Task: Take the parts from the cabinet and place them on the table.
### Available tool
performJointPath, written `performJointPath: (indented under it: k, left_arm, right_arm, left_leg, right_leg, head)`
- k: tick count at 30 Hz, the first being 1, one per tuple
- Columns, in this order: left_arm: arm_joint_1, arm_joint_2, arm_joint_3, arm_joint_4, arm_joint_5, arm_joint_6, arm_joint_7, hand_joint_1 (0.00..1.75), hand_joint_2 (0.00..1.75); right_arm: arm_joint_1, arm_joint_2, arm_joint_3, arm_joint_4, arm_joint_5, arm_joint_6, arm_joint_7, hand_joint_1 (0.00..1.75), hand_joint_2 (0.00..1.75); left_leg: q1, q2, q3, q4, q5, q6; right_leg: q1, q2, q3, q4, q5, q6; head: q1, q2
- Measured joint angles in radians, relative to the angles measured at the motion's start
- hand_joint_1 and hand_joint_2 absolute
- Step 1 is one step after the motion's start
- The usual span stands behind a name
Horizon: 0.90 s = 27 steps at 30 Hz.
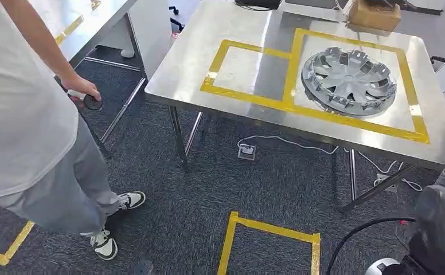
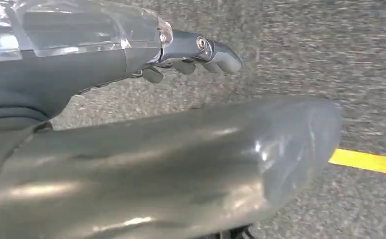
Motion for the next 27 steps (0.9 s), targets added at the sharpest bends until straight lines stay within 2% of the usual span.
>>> performJointPath:
  k: [1, 2, 3, 4, 5, 6, 8, 9, 10, 11, 13, 14, 15, 16, 17, 18, 19, 20, 21, 23, 24, 25, 26, 27]
  left_arm:
    - [0.000, 0.000, 0.000, 0.000, 0.000, 0.000, 0.001, 0.00, 0.00]
    - [0.000, 0.000, 0.000, 0.000, 0.000, 0.000, 0.002, 0.00, 0.00]
    - [0.000, 0.000, 0.000, 0.000, 0.000, 0.000, 0.002, 0.00, 0.00]
    - [0.000, 0.000, 0.000, 0.000, 0.000, 0.000, 0.002, 0.00, 0.00]
    - [-0.001, -0.002, 0.000, 0.000, 0.000, 0.000, 0.003, 0.00, 0.00]
    - [-0.001, -0.003, 0.000, 0.000, 0.000, 0.000, 0.003, 0.00, 0.00]
    - [0.000, -0.003, 0.000, 0.000, 0.000, -0.001, 0.008, 0.00, 0.00]
    - [0.002, -0.003, 0.000, 0.000, 0.000, -0.002, 0.008, 0.00, 0.00]
    - [0.001, -0.003, 0.000, 0.000, 0.000, -0.002, 0.008, 0.00, 0.00]
    - [0.001, -0.003, 0.000, 0.000, 0.000, -0.002, 0.008, 0.00, 0.00]
    - [0.001, -0.002, 0.000, 0.000, 0.000, -0.003, 0.008, 0.00, 0.00]
    - [0.001, -0.002, 0.000, 0.000, 0.000, -0.003, 0.008, 0.00, 0.00]
    - [0.001, -0.002, 0.000, 0.000, 0.000, -0.003, 0.008, 0.00, 0.00]
    - [0.001, -0.002, 0.000, 0.000, 0.000, -0.003, 0.008, 0.00, 0.00]
    - [0.001, -0.002, 0.000, 0.000, 0.000, -0.003, 0.007, 0.00, 0.00]
    - [0.001, -0.001, 0.000, 0.000, 0.001, -0.005, 0.007, 0.00, 0.00]
    - [0.000, 0.000, 0.000, 0.000, 0.001, -0.007, 0.006, 0.00, 0.00]
    - [-0.002, 0.000, -0.001, 0.000, 0.000, -0.009, 0.006, 0.00, 0.00]
    - [-0.002, 0.000, -0.001, 0.000, 0.000, -0.009, 0.006, 0.00, 0.00]
    - [-0.002, 0.001, -0.001, 0.000, 0.000, -0.009, 0.006, 0.00, 0.00]
    - [-0.001, 0.001, -0.001, 0.000, 0.000, -0.010, 0.007, 0.00, 0.00]
    - [-0.001, 0.000, -0.002, 0.000, 0.000, -0.013, 0.007, 0.00, 0.00]
    - [-0.002, 0.002, -0.002, 0.001, 0.000, -0.015, 0.008, 0.00, 0.00]
    - [-0.002, 0.002, -0.002, 0.000, 0.000, -0.018, 0.008, 0.00, 0.00]
  right_arm:
    - [0.005, 0.000, 0.000, 0.001, 0.002, 0.000, 0.000, 0.00, 1.75]
    - [0.009, 0.000, 0.000, 0.001, 0.003, 0.000, 0.001, 0.00, 1.75]
    - [0.010, -0.001, 0.000, 0.001, 0.006, 0.000, 0.002, 0.00, 1.75]
    - [0.009, -0.001, 0.000, 0.001, 0.007, 0.000, 0.003, 0.00, 1.75]
    - [0.009, -0.004, 0.000, 0.001, 0.007, 0.000, 0.003, 0.00, 1.75]
    - [0.010, -0.005, -0.001, 0.001, 0.007, 0.000, 0.003, 0.00, 1.75]
    - [0.014, -0.007, -0.001, 0.001, 0.008, 0.000, 0.007, 0.00, 1.75]
    - [0.015, -0.008, -0.001, 0.001, 0.008, 0.000, 0.008, 0.00, 1.75]
    - [0.014, -0.009, -0.001, 0.001, 0.010, 0.000, 0.008, 0.00, 1.75]
    - [0.015, -0.009, -0.001, 0.001, 0.011, 0.000, 0.009, 0.00, 1.75]
    - [0.019, -0.009, -0.001, 0.001, 0.015, 0.000, 0.009, 0.00, 1.75]
    - [0.020, -0.009, -0.001, 0.001, 0.015, 0.000, 0.010, 0.00, 1.75]
    - [0.020, -0.009, -0.001, 0.001, 0.017, 0.000, 0.010, 0.00, 1.75]
    - [0.020, -0.009, -0.001, 0.001, 0.018, 0.000, 0.011, 0.00, 1.75]
    - [0.020, -0.009, -0.001, 0.001, 0.022, 0.000, 0.013, 0.00, 1.75]
    - [0.021, -0.009, -0.001, 0.001, 0.027, 0.000, 0.017, 0.00, 1.75]
    - [0.021, -0.009, -0.001, 0.001, 0.029, 0.000, 0.018, 0.00, 1.75]
    - [0.021, -0.009, -0.001, 0.000, 0.030, 0.000, 0.019, 0.00, 1.75]
    - [0.020, -0.009, -0.001, -0.002, 0.030, 0.000, 0.024, 0.00, 1.75]
    - [0.020, -0.010, -0.002, -0.003, 0.031, 0.000, 0.025, 0.00, 1.75]
    - [0.021, -0.010, -0.002, -0.003, 0.031, 0.000, 0.028, 0.00, 1.75]
    - [0.021, -0.012, -0.002, -0.003, 0.033, 0.000, 0.028, 0.00, 1.75]
    - [0.020, -0.014, -0.003, -0.003, 0.037, 0.000, 0.028, 0.00, 1.75]
    - [0.020, -0.017, -0.004, -0.005, 0.039, 0.000, 0.029, 0.00, 1.75]
  left_leg:
    - [-0.003, 0.000, -0.013, 0.000, 0.010, 0.000]
    - [-0.006, 0.000, -0.024, 0.001, 0.018, -0.002]
    - [-0.009, -0.001, -0.032, 0.001, 0.026, -0.003]
    - [-0.008, 0.000, -0.035, 0.001, 0.032, -0.004]
    - [-0.014, 0.001, -0.041, 0.001, 0.039, -0.010]
    - [-0.010, 0.002, -0.044, 0.001, 0.049, -0.017]
    - [-0.002, 0.005, -0.048, -0.008, 0.067, -0.031]
    - [-0.004, 0.004, -0.048, -0.016, 0.079, -0.038]
    - [-0.002, 0.004, -0.054, -0.006, 0.055, -0.041]
    - [-0.003, 0.003, -0.068, 0.025, 0.002, -0.045]
    - [-0.001, 0.001, -0.105, 0.163, -0.107, -0.053]
    - [-0.001, 0.001, -0.120, 0.231, -0.139, -0.057]
    - [-0.001, 0.001, -0.124, 0.276, -0.140, -0.060]
    - [0.000, 0.002, -0.107, 0.274, -0.115, -0.061]
    - [0.000, 0.002, -0.073, 0.240, -0.076, -0.062]
    - [0.002, 0.003, -0.024, 0.178, -0.044, -0.062]
    - [0.003, 0.003, 0.034, 0.099, -0.030, -0.061]
    - [0.001, 0.001, 0.080, 0.032, -0.065, -0.058]
    - [-0.001, -0.001, 0.088, 0.008, -0.069, -0.051]
    - [-0.003, -0.003, 0.081, 0.004, -0.071, -0.044]
    - [-0.003, -0.003, 0.077, 0.002, -0.064, -0.034]
    - [0.003, 0.000, 0.067, -0.005, -0.053, -0.018]
    - [0.003, -0.001, 0.056, -0.004, -0.043, -0.007]
    - [0.003, 0.000, 0.043, -0.004, -0.033, 0.000]
  right_leg:
    - [0.000, 0.001, 0.022, -0.015, 0.022, -0.005]
    - [0.002, 0.001, 0.064, -0.071, 0.059, -0.012]
    - [0.006, 0.003, 0.122, -0.160, 0.093, -0.022]
    - [0.012, 0.005, 0.179, -0.250, 0.112, -0.036]
    - [0.017, 0.004, 0.220, -0.324, 0.095, -0.048]
    - [0.019, 0.005, 0.229, -0.347, 0.094, -0.045]
    - [0.026, 0.008, 0.221, -0.346, 0.105, -0.048]
    - [0.026, 0.006, 0.214, -0.359, 0.123, -0.054]
    - [0.017, -0.004, 0.217, -0.371, 0.137, -0.054]
    - [0.018, -0.003, 0.206, -0.374, 0.146, -0.062]
    - [0.017, -0.006, 0.179, -0.366, 0.162, -0.066]
    - [0.017, -0.007, 0.165, -0.361, 0.169, -0.065]
    - [0.017, -0.007, 0.148, -0.354, 0.177, -0.064]
    - [0.017, -0.008, 0.133, -0.346, 0.183, -0.062]
    - [0.016, -0.008, 0.117, -0.337, 0.187, -0.060]
    - [0.015, -0.007, 0.103, -0.326, 0.190, -0.057]
    - [0.014, -0.007, 0.091, -0.315, 0.193, -0.053]
    - [0.018, -0.006, 0.079, -0.305, 0.195, -0.048]
    - [0.019, -0.006, 0.074, -0.297, 0.199, -0.043]
    - [0.017, -0.006, 0.069, -0.295, 0.212, -0.031]
    - [0.017, -0.006, 0.067, -0.296, 0.217, -0.025]
    - [0.015, -0.004, 0.059, -0.290, 0.208, -0.021]
    - [0.015, -0.001, 0.050, -0.265, 0.159, -0.012]
    - [0.013, -0.001, 0.037, -0.206, 0.098, -0.007]
  head:
    - [0.000, 0.000]
    - [0.001, 0.000]
    - [0.001, 0.000]
    - [0.001, 0.000]
    - [0.002, 0.000]
    - [0.000, 0.000]
    - [0.001, 0.000]
    - [0.001, 0.000]
    - [0.000, 0.000]
    - [-0.003, 0.000]
    - [-0.008, 0.000]
    - [-0.008, 0.000]
    - [-0.008, 0.000]
    - [-0.009, 0.000]
    - [-0.010, 0.000]
    - [-0.010, 0.000]
    - [-0.010, 0.000]
    - [-0.011, 0.000]
    - [-0.011, 0.000]
    - [-0.011, 0.000]
    - [-0.009, 0.000]
    - [-0.011, 0.000]
    - [-0.004, 0.000]
    - [0.000, 0.000]
